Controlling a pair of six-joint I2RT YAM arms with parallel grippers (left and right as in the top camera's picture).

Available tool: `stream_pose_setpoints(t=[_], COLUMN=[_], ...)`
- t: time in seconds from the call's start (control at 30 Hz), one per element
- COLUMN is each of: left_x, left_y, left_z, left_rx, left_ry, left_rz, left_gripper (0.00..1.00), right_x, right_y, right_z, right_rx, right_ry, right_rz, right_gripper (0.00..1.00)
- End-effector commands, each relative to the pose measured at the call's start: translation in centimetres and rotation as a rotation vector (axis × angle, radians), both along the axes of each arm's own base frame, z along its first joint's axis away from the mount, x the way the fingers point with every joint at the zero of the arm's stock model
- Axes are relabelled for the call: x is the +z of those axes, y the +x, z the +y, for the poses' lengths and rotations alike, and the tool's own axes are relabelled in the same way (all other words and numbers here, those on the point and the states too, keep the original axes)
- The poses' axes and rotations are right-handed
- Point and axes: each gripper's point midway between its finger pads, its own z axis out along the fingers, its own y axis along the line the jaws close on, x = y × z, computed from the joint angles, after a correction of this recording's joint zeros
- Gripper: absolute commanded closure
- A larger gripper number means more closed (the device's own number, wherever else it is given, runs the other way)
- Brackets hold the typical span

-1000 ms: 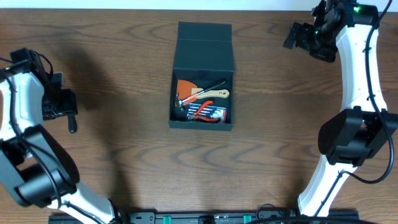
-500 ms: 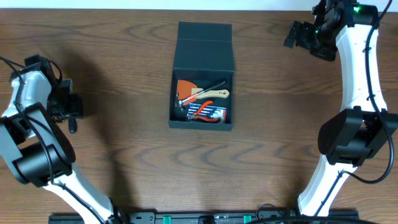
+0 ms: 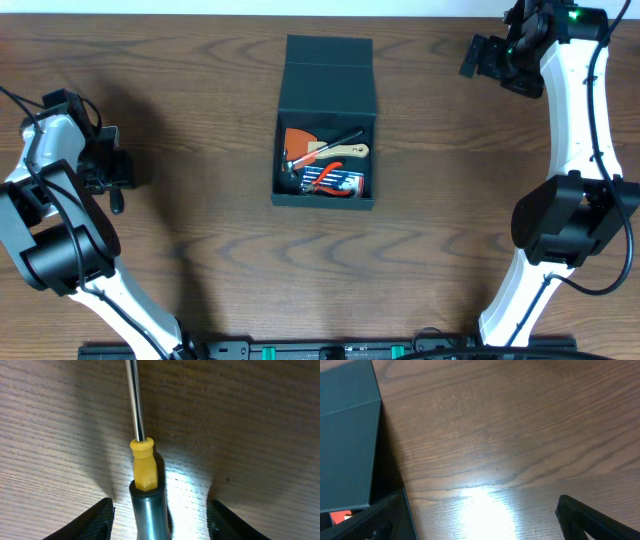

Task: Pack container
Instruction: 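Move the left gripper to the yellow-handled screwdriver and grasp it, then carry the screwdriver over the box and lower it inside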

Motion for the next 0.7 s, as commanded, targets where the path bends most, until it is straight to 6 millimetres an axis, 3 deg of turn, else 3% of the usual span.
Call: stream_pose_setpoints(t=[0.0,0.3,0.53,0.67], left_x=[-0.9,-0.9,-1.1,-1.4], left_y=[-1.3,-2.3,-2.6,-2.7], left_z=[0.5,1.9,1.8,0.7], left_rx=[-0.010,0.023,-0.006,-0.081], left_ry=[-0.015,-0.021,-0.027,-0.087], left_rz=[0.032,0.040,0.048,0.042], left_gripper=[0.42,0.42,0.42,0.49], right_x=[-0.4,-0.4,-0.4,-0.4], right_y=[0.0,0.0,0.0,0.0], right_z=[0.1,0.2,0.2,0.2], right_rx=[0.010,0.010,0.010,0.010], right_ry=[-0.012,-0.011,-0.011,-0.011], right_rz=[0.010,0.009,0.009,0.009], right_gripper=[0.01,0.01,0.01,0.01])
